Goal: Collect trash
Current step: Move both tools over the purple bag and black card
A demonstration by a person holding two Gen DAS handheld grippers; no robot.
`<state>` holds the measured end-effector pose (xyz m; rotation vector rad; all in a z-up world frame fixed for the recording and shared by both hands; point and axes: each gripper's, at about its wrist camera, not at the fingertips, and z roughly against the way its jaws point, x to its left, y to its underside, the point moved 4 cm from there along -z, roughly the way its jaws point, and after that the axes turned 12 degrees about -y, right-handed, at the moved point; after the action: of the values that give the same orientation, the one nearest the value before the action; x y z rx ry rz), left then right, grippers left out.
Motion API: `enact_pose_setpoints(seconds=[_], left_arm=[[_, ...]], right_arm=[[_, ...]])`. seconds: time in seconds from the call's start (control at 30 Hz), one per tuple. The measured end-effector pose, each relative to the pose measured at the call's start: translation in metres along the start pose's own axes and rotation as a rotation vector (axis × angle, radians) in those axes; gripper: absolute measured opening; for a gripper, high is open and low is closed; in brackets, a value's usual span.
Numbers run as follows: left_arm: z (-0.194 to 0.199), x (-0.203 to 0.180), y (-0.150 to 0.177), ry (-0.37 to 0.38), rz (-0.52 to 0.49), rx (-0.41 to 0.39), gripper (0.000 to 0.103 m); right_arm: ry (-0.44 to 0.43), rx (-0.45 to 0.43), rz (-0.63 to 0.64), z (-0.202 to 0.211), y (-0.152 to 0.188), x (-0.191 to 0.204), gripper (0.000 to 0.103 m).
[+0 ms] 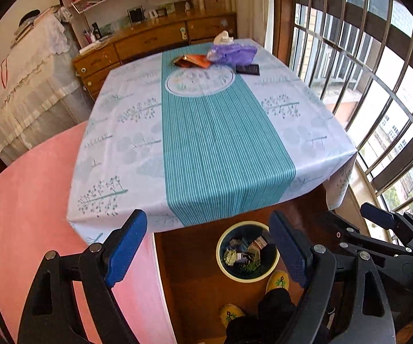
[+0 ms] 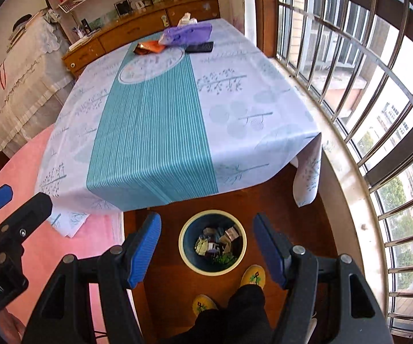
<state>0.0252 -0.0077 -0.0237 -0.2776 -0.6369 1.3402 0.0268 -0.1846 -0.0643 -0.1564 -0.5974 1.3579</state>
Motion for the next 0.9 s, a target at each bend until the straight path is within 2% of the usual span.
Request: enact_pose_setpoints(seconds=[0.13,0.27,0.5,0.77,0.9], left_arm=[[0.021,0.01,-0.011,0.002,0.01,-0.041,0.085],[0.033,0.02,-0.023,0.016,0.039,-0.079,0.08],[0.037,0.024,-0.046,0.035,0.059,-0.124,0.079],[0.007,0.0,-0.086,0.037,0.053,-0.143,0.079],[-0.023,-0.021,-0.121,0.004,0.056,-0.138,0.079]], right_arm=[[0.024,-0.092,0.01,0.025,-0.018,0.005,0.067],[0.04,-0.161,0.023,0.043,-0.033,0.008,0.067],[0.067,-0.239,0.086,0.057,-0.061,0.017,0.067],[0.015,-0.25,0.118,0.029,-0.104,0.004,0.067],[0.003,-0.262,0.207,0.001,-0.147,-0.004,0.067]])
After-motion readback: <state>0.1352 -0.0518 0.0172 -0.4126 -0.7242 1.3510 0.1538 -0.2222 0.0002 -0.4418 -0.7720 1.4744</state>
